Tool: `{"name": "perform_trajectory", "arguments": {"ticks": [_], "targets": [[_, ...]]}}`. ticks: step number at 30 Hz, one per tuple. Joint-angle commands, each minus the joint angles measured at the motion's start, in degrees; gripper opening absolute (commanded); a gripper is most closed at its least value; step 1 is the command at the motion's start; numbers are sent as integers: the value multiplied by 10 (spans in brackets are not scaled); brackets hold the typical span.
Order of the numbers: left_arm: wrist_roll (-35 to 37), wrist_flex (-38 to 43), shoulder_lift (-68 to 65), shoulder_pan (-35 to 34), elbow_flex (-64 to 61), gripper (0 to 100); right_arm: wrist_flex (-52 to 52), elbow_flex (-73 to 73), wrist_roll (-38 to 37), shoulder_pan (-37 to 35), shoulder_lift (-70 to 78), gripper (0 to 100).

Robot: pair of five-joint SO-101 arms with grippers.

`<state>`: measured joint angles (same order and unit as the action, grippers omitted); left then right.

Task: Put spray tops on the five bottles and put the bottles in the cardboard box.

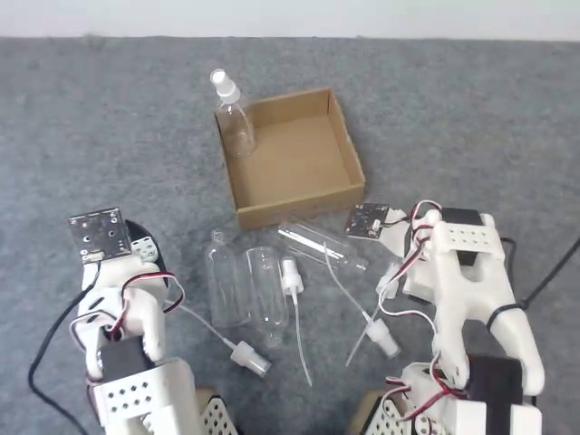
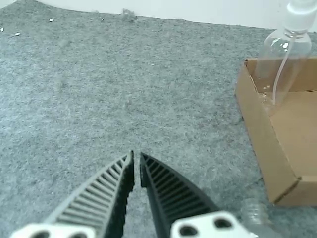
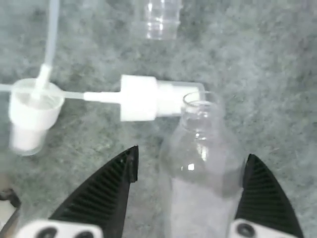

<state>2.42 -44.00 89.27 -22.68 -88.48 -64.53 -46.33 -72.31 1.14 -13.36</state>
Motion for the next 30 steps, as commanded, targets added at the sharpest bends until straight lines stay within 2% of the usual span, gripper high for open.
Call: {"name": "perform_trajectory", "arguments": {"ticks": [1,8,14,20,26,30], "targets": [[-5,19,10,-1,8,13,39,-11,-10,-7,-26,285],[-5,20,10,-1,8,13,46,-20,-9,-5,-26,279],[-5,20,10,-1,8,13,45,-19,-6,-5,-33,136],[-5,20,10,-1,8,13,45,-17,2,-5,-33,119],[-5,20,10,-1,8,13,39,1,99,-7,-34,118],[-5,20,10,-1,8,13,-15,39,194,-7,-33,118]]}}
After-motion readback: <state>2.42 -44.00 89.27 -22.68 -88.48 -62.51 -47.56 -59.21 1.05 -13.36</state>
